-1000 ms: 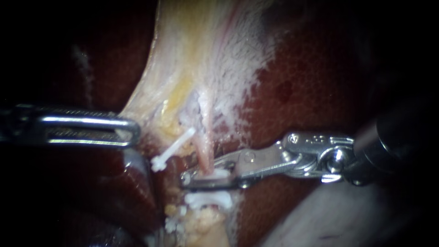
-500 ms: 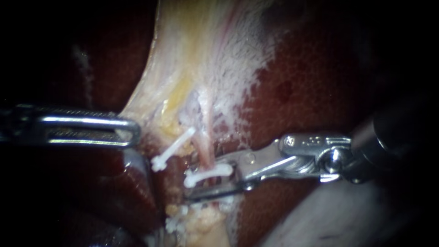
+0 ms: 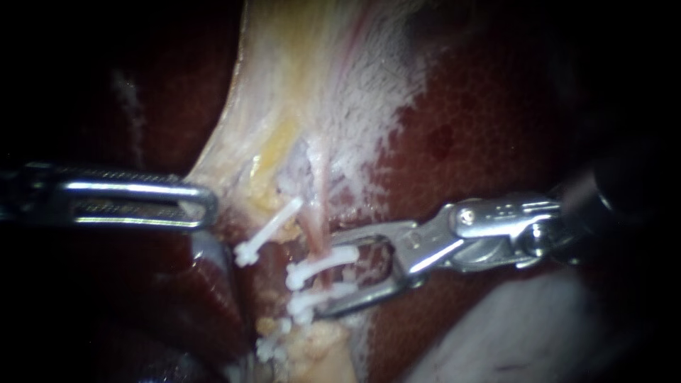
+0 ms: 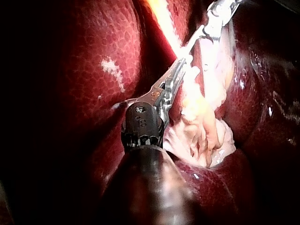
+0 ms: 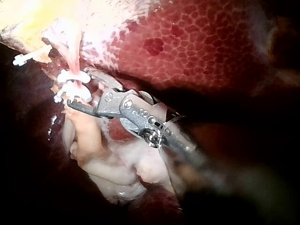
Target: Going back third clip right tube
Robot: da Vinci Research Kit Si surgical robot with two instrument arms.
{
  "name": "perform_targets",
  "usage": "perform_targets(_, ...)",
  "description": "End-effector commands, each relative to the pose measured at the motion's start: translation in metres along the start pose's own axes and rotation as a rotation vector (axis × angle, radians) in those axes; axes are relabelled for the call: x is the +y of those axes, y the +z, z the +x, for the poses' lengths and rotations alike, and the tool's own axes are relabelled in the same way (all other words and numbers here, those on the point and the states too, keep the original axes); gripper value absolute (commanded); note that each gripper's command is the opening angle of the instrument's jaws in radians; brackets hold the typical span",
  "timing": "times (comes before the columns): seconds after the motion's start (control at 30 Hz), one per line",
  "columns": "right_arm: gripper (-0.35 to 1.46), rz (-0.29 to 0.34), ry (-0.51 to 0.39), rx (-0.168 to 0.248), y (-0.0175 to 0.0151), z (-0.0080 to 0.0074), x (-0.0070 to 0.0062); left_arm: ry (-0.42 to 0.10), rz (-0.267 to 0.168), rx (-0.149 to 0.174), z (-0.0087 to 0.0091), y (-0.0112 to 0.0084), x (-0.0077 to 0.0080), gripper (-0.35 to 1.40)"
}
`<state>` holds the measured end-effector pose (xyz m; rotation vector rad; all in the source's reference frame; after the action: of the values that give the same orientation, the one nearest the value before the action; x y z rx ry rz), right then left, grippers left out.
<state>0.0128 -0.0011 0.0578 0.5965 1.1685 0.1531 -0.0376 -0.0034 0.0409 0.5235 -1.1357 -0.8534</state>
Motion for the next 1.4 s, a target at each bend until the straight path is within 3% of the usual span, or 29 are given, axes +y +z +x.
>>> perform_targets(0.03,0.54,-0.013,-0.001,0.002,-0.0011,0.0,-0.0001,0.0,0.001,0.0,0.0,0.0,0.0,-0.35)
perform_targets(0.3,0.55,-0.071,-0.059,0.006,-0.0064,0.0017,-0.0001,0.001,0.002,0.0,0.0,0.0,0.0002,-0.35)
perform_targets(0.6,0.56,-0.083,-0.062,0.006,-0.0073,0.002,-0.0003,0.003,0.006,0.002,0.0006,0.0,0.0017,-0.35)
perform_targets(0.83,0.57,-0.083,-0.068,0.006,-0.0072,0.0021,-0.0006,0.009,0.0,-0.004,0.0029,0.0008,0.0049,-0.35)
perform_targets(0.97,0.57,-0.083,-0.068,0.006,-0.0072,0.002,-0.0006,-0.002,-0.021,0.02,0.0059,0.0028,0.0063,-0.35)
perform_targets(1.4,0.56,-0.083,-0.068,0.006,-0.0073,0.002,-0.0006,-0.017,0.008,0.046,0.0082,0.0056,0.0052,-0.35)
